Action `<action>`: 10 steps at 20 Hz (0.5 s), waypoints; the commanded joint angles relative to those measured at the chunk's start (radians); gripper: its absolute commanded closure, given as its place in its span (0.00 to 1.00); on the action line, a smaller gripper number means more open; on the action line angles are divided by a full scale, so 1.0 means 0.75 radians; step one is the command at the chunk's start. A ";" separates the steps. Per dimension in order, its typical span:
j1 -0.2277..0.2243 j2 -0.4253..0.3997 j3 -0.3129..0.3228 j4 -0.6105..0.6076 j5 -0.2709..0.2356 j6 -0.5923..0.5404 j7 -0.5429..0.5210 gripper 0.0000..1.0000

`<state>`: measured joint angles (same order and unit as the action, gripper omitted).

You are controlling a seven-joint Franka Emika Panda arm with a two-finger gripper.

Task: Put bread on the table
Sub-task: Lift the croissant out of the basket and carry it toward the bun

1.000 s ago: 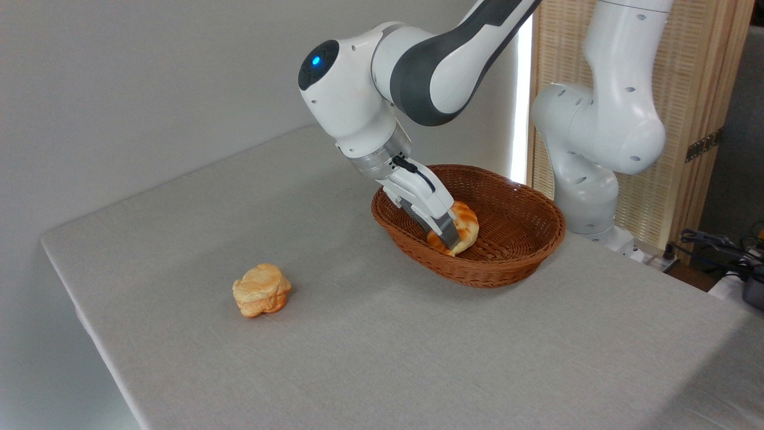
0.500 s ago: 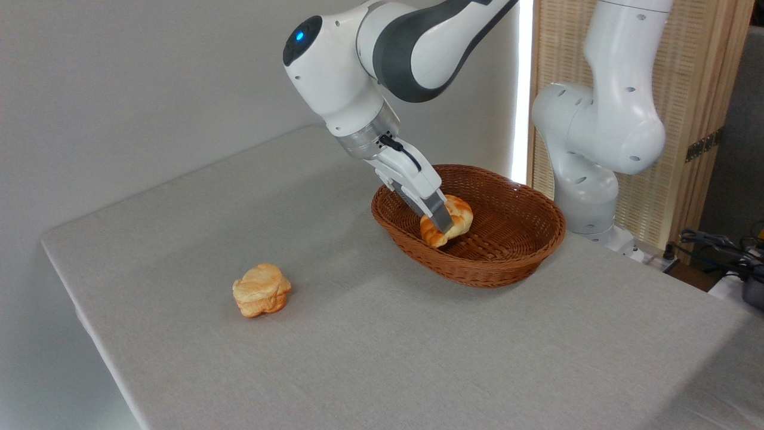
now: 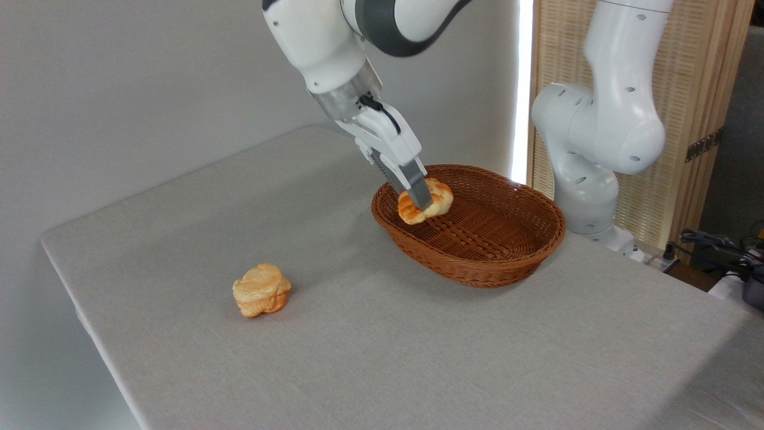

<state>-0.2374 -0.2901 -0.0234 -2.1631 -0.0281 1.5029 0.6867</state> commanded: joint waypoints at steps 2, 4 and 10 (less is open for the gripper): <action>0.002 0.049 0.011 0.174 -0.018 -0.020 0.054 0.50; 0.004 0.092 0.025 0.255 -0.018 -0.018 0.072 0.50; 0.022 0.278 0.070 0.479 -0.020 0.080 0.070 0.50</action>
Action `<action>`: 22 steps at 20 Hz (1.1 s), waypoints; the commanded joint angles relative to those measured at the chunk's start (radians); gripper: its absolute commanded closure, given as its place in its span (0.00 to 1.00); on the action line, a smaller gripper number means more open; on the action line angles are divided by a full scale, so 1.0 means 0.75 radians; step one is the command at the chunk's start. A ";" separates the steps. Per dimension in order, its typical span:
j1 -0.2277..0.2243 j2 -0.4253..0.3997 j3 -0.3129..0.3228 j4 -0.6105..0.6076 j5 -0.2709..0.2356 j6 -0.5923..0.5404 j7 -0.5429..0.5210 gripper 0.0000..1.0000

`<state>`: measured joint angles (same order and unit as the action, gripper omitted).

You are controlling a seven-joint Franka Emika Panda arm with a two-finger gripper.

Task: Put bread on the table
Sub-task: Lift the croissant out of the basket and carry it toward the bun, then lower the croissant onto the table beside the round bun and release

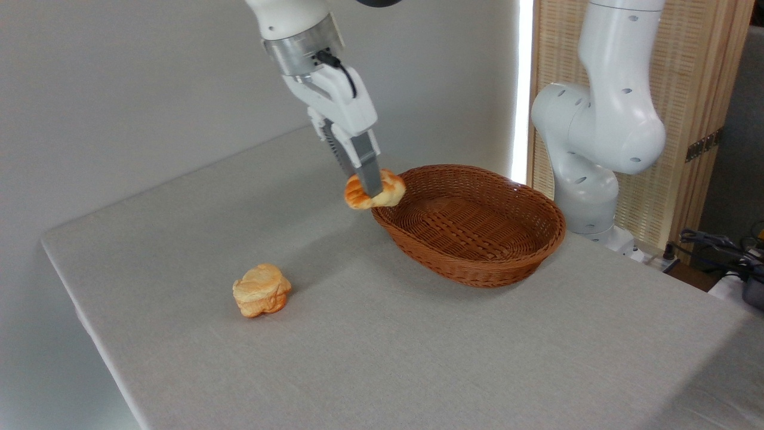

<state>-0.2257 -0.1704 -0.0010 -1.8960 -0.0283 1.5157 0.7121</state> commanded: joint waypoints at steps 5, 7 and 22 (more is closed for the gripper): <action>0.006 0.198 0.065 0.123 -0.018 0.263 0.032 0.48; 0.006 0.241 0.065 0.123 -0.007 0.317 0.032 0.45; 0.004 0.401 0.057 0.133 0.060 0.527 0.020 0.00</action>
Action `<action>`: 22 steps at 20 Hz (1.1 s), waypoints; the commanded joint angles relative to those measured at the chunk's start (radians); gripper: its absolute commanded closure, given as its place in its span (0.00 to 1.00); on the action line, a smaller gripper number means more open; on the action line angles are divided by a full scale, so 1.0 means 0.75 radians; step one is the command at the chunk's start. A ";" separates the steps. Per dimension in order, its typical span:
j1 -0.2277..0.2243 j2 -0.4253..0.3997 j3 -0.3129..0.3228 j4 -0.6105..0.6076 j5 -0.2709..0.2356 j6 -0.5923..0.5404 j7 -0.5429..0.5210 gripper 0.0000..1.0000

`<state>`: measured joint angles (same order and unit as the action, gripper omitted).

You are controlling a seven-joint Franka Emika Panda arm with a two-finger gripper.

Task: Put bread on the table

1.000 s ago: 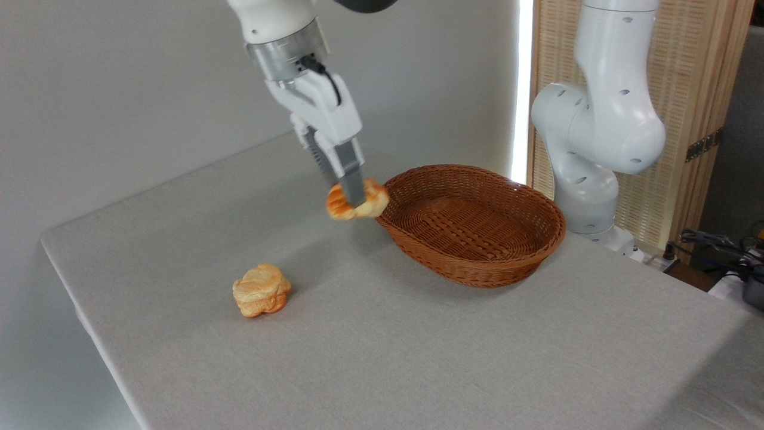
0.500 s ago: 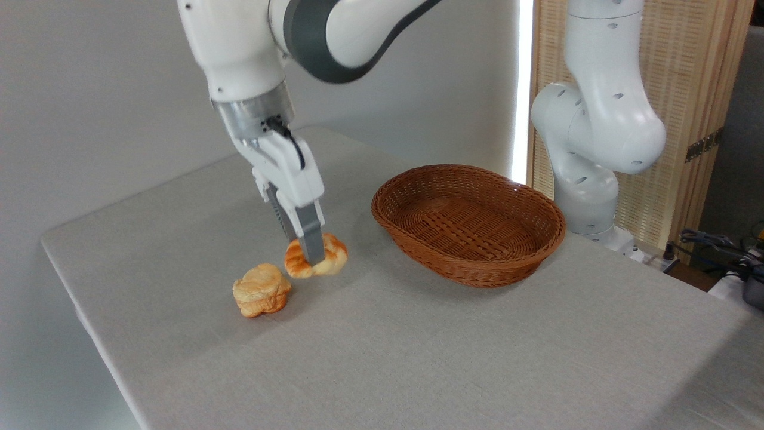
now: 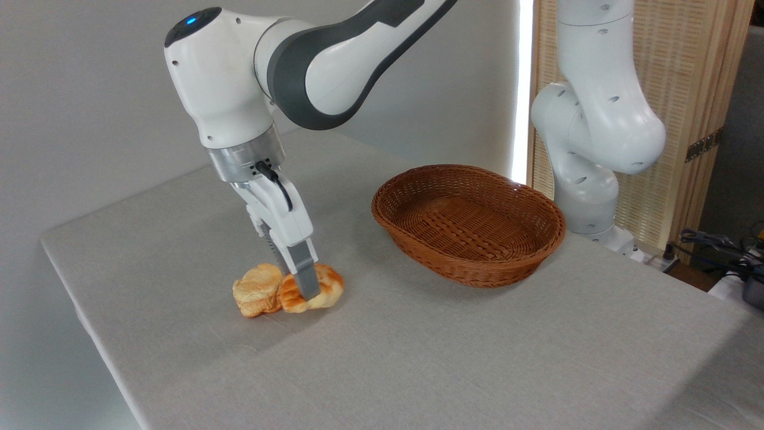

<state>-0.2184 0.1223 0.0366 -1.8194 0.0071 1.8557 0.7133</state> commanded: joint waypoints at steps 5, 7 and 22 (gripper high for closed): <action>-0.005 0.011 0.011 0.031 0.005 0.133 0.014 0.00; -0.005 0.011 0.011 0.031 0.001 0.133 0.014 0.00; -0.007 -0.030 -0.002 0.258 -0.052 -0.010 -0.256 0.00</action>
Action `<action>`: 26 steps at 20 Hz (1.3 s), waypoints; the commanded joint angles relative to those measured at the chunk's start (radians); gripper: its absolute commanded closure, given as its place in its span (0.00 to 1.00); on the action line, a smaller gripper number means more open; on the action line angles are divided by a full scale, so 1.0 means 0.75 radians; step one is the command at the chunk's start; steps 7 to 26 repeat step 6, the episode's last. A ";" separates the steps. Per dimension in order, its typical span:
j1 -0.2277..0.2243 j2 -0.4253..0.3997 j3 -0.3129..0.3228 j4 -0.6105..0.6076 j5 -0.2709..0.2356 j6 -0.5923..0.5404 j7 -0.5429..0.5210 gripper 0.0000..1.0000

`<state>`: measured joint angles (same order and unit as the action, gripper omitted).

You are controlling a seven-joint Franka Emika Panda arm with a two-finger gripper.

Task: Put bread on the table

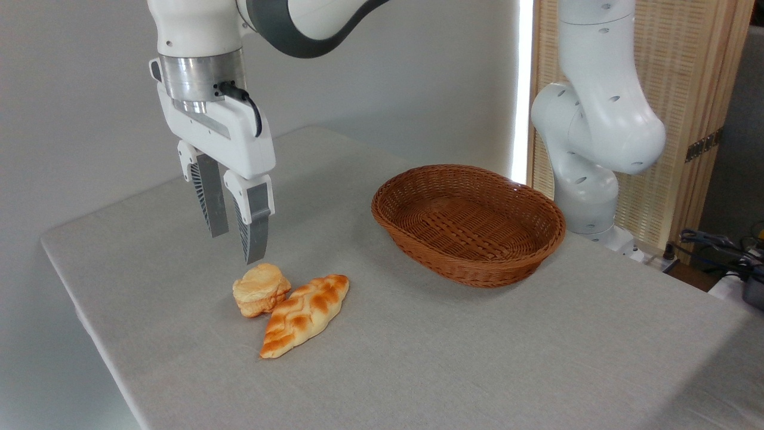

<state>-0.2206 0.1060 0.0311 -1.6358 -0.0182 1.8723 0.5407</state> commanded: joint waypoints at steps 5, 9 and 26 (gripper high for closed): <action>-0.005 -0.004 0.018 0.011 -0.021 -0.024 -0.017 0.00; -0.005 -0.002 0.018 0.011 -0.021 -0.026 -0.017 0.00; -0.005 -0.002 0.018 0.011 -0.021 -0.026 -0.017 0.00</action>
